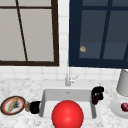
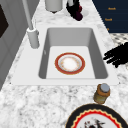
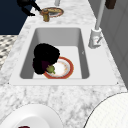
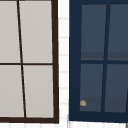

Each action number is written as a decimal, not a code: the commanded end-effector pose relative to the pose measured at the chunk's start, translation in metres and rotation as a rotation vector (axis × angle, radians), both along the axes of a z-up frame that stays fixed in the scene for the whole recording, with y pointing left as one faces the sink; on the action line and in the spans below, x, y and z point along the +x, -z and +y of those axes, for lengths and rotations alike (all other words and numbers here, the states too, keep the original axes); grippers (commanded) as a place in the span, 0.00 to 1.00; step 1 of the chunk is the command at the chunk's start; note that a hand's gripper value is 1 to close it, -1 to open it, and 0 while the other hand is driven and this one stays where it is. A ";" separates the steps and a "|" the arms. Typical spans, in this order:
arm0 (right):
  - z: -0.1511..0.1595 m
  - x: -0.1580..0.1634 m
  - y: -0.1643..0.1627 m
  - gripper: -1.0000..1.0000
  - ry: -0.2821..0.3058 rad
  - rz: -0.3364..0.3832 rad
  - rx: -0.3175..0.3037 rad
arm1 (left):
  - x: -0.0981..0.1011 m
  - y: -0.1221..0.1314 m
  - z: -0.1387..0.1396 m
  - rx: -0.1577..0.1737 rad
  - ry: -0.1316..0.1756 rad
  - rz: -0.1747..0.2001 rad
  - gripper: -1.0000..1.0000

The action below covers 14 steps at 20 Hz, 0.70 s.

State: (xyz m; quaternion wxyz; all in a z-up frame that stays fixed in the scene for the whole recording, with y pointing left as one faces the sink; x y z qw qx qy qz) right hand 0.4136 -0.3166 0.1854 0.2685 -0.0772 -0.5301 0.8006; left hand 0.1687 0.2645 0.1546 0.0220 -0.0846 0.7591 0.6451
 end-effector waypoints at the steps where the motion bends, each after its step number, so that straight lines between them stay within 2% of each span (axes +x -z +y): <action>1: -0.022 0.001 -0.003 1.00 0.058 0.000 0.004 | 0.000 0.000 0.000 0.000 0.000 0.000 0.50; 14: -0.107 0.028 -0.004 1.00 0.002 0.014 0.036 | 0.000 0.000 0.000 0.000 0.000 0.000 0.50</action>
